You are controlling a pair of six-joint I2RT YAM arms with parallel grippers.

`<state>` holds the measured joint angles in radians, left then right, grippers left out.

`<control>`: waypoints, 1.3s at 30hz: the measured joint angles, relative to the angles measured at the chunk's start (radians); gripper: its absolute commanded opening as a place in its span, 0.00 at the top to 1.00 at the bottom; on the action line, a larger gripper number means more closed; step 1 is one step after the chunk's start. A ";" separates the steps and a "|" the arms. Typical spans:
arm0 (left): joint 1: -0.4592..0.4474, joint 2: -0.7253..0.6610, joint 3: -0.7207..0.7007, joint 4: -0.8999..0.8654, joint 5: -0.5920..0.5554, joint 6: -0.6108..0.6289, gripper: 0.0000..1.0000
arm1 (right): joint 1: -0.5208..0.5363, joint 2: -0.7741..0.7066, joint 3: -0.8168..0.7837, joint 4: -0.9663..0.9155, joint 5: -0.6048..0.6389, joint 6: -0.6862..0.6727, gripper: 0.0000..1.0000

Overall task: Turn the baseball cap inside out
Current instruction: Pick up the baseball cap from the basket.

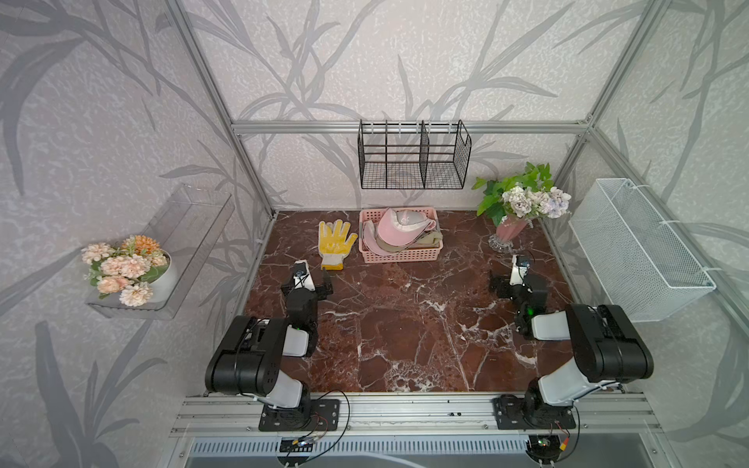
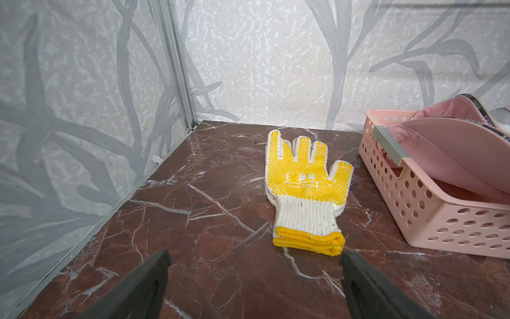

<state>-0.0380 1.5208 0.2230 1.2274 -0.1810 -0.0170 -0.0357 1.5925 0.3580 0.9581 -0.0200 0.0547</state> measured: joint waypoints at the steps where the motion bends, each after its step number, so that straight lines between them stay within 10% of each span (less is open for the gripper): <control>1: 0.000 0.000 0.000 0.000 0.000 0.000 0.00 | 0.000 0.000 0.000 0.000 0.000 0.000 0.01; 22: 0.000 -0.079 0.000 -0.061 -0.031 -0.008 0.00 | 0.000 -0.056 -0.023 -0.004 0.017 0.003 0.01; 39: -0.085 -0.370 0.266 -0.672 0.003 -0.288 0.00 | 0.127 -0.474 0.186 -0.611 -0.060 0.142 0.01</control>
<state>-0.1230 1.1503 0.4892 0.5556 -0.1776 -0.3054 0.0910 1.1187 0.5442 0.3473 -0.0795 0.1967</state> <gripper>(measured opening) 0.998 0.990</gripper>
